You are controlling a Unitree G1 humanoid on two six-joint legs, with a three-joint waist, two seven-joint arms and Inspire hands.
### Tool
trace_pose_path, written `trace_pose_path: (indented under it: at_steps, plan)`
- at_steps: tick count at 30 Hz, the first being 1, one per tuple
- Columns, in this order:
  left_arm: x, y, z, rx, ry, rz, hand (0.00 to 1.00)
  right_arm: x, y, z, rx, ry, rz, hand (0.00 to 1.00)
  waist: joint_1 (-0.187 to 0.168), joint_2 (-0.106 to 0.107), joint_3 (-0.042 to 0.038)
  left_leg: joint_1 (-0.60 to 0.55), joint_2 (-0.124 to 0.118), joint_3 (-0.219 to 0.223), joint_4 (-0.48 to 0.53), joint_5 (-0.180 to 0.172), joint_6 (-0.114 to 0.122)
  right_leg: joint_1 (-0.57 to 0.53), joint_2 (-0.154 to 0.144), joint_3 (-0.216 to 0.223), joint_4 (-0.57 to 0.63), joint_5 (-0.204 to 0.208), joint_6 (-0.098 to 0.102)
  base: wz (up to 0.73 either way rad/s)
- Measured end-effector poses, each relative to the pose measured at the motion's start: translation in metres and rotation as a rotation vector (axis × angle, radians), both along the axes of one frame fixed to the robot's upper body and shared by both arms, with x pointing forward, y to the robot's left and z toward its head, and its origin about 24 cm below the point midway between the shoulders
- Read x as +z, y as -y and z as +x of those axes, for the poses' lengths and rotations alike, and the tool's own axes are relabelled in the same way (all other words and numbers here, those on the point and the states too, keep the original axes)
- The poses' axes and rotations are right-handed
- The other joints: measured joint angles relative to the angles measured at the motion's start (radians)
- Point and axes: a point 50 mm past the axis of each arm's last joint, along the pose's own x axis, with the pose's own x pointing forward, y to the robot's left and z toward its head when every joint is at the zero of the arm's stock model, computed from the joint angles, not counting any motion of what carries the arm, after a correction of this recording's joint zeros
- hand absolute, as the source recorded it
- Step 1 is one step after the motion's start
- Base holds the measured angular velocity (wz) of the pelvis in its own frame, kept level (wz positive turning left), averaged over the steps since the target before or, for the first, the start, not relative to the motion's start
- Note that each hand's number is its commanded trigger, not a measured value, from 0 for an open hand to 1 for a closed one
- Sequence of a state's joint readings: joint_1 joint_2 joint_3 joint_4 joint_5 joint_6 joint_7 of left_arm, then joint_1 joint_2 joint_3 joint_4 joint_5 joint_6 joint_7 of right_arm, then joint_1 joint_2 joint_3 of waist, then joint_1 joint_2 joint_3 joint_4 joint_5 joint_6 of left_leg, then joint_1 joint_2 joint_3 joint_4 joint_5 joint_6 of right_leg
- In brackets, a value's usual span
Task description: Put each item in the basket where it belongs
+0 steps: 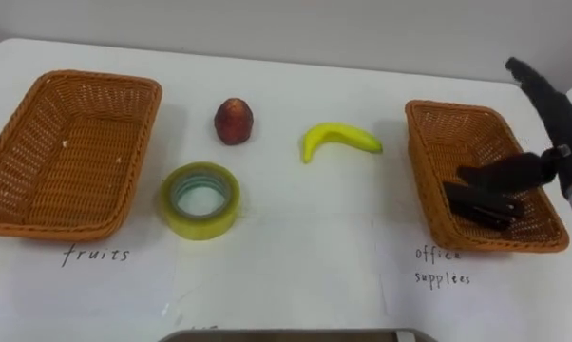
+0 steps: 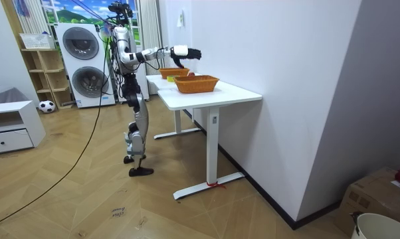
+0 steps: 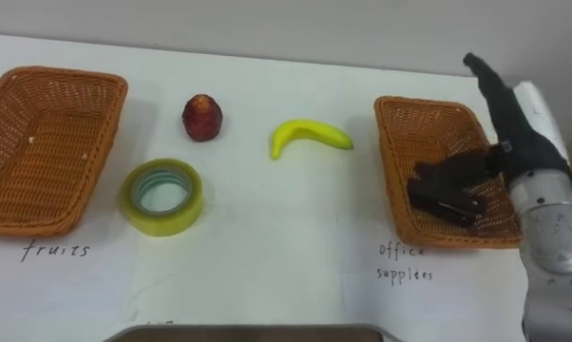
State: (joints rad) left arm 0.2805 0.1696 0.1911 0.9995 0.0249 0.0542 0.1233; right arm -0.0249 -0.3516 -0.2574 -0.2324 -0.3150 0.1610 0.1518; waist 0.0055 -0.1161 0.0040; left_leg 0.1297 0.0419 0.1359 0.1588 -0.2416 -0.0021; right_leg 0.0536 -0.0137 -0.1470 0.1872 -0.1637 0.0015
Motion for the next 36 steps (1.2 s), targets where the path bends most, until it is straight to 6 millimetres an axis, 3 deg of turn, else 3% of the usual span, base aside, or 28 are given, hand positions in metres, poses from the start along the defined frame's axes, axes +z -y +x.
trace_pose_path:
  at_steps: [2, 7, 12, 18, 23, 31, 34, 35, 36]
  plan:
    - [0.000, 0.000, -0.003, 0.001, -0.009, 0.001, 0.00, 0.010, -0.004, 0.002, 0.014, 0.070, 0.025, 0.00, 0.000, 0.000, 0.0000, 0.000, 0.000, -0.001, 0.001, 0.000, 0.000, 0.001, 0.000, -0.006, 0.000, 0.000, 0.000, 0.00]
    - [-0.001, 0.002, -0.004, -0.002, -0.014, -0.001, 0.00, 0.011, -0.004, 0.002, 0.012, 0.098, 0.064, 0.00, 0.007, -0.004, -0.0031, 0.003, 0.000, -0.004, 0.002, 0.000, 0.000, 0.011, -0.002, -0.019, -0.001, 0.000, 0.000, 0.07]
    - [-0.001, 0.003, -0.001, -0.015, -0.010, -0.005, 0.00, 0.014, -0.007, 0.004, 0.027, 0.122, 0.109, 0.00, 0.014, 0.007, -0.0011, 0.004, 0.002, -0.007, 0.001, 0.000, 0.000, 0.014, -0.001, -0.023, 0.000, 0.000, -0.001, 0.01]
    - [-0.003, 0.009, 0.007, -0.063, -0.008, -0.023, 0.00, 0.021, -0.035, 0.012, 0.168, 0.144, 0.173, 0.00, 0.040, 0.020, -0.0021, 0.003, 0.003, -0.007, -0.006, 0.000, 0.000, 0.011, 0.001, -0.023, 0.001, 0.001, -0.002, 0.00]
    - [-0.004, 0.010, 0.001, -0.073, -0.036, -0.029, 0.00, 0.021, -0.061, 0.018, 0.281, 0.136, 0.225, 0.00, 0.083, 0.022, -0.0019, 0.000, 0.004, -0.009, 0.001, 0.000, 0.000, 0.009, 0.002, -0.025, -0.004, 0.001, -0.002, -0.01]
    - [-0.006, 0.011, -0.011, -0.064, -0.097, -0.027, 0.00, 0.008, -0.085, 0.020, 0.357, 0.092, 0.319, 0.00, 0.091, 0.029, 0.0017, -0.024, -0.001, -0.039, 0.010, 0.000, 0.000, 0.012, -0.004, -0.057, -0.018, 0.002, 0.000, 0.13]
    - [-0.007, 0.015, -0.010, -0.097, -0.115, -0.023, 0.00, -0.002, -0.093, 0.022, 0.365, 0.058, 0.340, 0.00, 0.108, 0.036, -0.0016, -0.028, 0.001, -0.037, 0.011, 0.000, 0.000, 0.007, -0.002, -0.058, -0.018, 0.002, -0.001, -0.01]
    - [-0.007, 0.016, -0.008, -0.111, -0.113, -0.025, 0.00, -0.003, -0.097, 0.022, 0.378, 0.052, 0.340, 0.00, 0.112, 0.033, -0.0106, -0.034, 0.001, -0.034, 0.011, 0.001, -0.001, 0.000, -0.002, -0.057, -0.016, 0.003, -0.002, -0.04]
    - [-0.007, 0.017, -0.007, -0.113, -0.110, -0.025, 0.00, -0.003, -0.099, 0.022, 0.384, 0.050, 0.343, 0.00, 0.113, 0.035, -0.0104, -0.034, 0.001, -0.033, 0.011, 0.001, -0.001, -0.001, -0.002, -0.057, -0.016, 0.003, -0.002, -0.04]
